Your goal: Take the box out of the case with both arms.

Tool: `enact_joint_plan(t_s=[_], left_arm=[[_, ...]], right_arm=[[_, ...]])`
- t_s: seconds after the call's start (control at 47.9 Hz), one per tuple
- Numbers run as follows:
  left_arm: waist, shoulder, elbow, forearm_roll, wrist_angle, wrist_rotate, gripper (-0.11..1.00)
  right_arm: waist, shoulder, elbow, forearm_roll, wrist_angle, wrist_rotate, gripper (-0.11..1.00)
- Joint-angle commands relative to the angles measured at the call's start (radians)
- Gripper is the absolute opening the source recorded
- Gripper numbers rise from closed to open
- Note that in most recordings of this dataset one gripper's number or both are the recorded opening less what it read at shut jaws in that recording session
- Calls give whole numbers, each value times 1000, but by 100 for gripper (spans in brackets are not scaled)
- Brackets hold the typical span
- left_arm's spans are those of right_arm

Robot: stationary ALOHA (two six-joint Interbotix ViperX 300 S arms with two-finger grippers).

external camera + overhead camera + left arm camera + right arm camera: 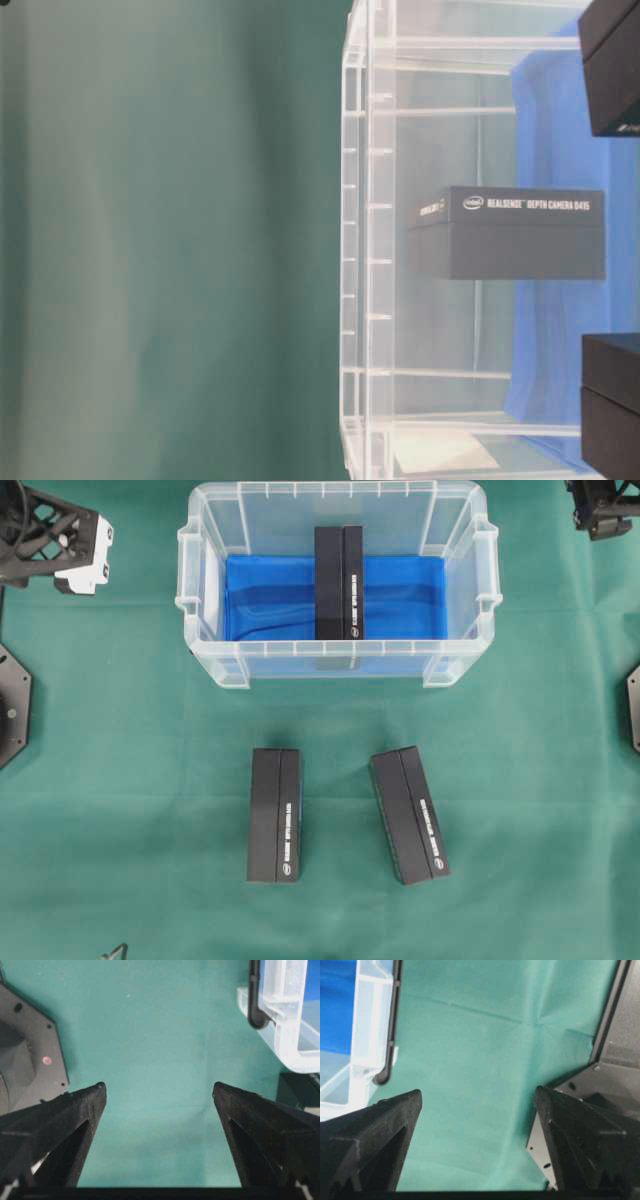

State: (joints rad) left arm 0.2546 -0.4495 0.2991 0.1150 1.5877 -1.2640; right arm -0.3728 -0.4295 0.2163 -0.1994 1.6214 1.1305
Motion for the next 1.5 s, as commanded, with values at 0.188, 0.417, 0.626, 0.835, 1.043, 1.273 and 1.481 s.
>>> enact_joint_plan(t_s=[0.188, 0.417, 0.626, 0.835, 1.043, 1.273, 1.481], left_arm=[[9, -9, -21, 2, -11, 3, 91], [3, -9, -18, 0, -11, 2, 91], [3, -8, -15, 0, -17, 2, 91], [3, -6, -15, 0, -26, 2, 91], [3, -3, -17, 2, -32, 2, 91], [5, 0, -18, 2, -48, 2, 91], [5, 5, -20, 0, -49, 2, 91]], right_arm=[[-5, -5, -5, 9, -5, 2, 89], [-5, -5, -5, 9, -5, 2, 89], [-5, -5, -6, 9, -5, 2, 89], [-5, -5, -5, 9, -15, 2, 89], [-5, -5, -6, 9, -25, 2, 89], [-5, -5, -6, 9, -26, 0, 89], [-5, -5, -5, 9, -26, 0, 89]])
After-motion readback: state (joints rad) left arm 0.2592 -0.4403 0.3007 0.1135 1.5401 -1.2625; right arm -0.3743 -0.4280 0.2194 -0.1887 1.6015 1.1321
